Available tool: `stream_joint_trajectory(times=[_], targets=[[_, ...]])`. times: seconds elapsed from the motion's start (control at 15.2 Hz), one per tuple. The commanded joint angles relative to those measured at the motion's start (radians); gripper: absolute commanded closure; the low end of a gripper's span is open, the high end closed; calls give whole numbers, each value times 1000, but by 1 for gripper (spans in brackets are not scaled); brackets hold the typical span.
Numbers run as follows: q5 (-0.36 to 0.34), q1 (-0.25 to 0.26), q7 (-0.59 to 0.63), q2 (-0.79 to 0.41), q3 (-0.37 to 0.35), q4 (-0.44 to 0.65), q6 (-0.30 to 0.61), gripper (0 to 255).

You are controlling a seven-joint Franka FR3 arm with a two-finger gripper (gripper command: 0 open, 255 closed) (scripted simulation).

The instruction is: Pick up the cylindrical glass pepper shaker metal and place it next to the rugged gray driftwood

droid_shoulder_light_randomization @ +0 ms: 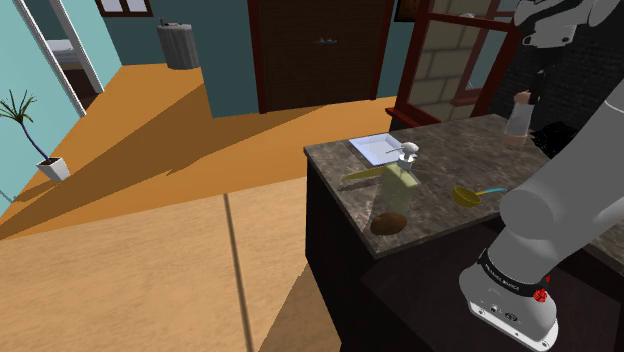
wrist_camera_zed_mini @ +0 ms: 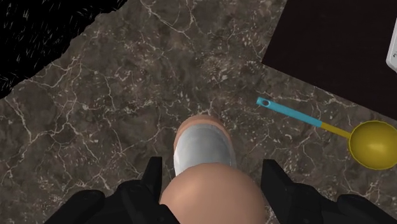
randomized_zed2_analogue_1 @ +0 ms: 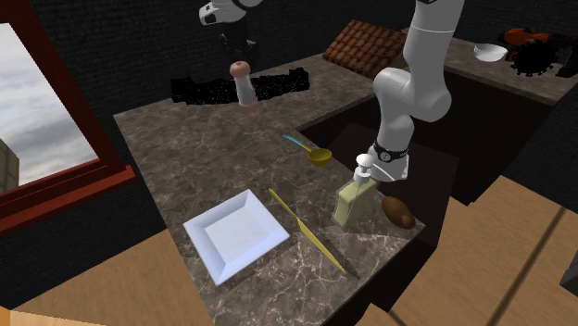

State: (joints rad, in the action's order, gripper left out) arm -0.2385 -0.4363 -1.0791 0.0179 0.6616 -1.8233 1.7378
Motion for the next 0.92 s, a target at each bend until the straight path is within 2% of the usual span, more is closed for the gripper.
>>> stream_joint_trajectory(times=[0.0,0.86], targets=[[-1,-2,3,-1,2,-28,29,255],[11,-10,21,-39,10,-168,200,255]])
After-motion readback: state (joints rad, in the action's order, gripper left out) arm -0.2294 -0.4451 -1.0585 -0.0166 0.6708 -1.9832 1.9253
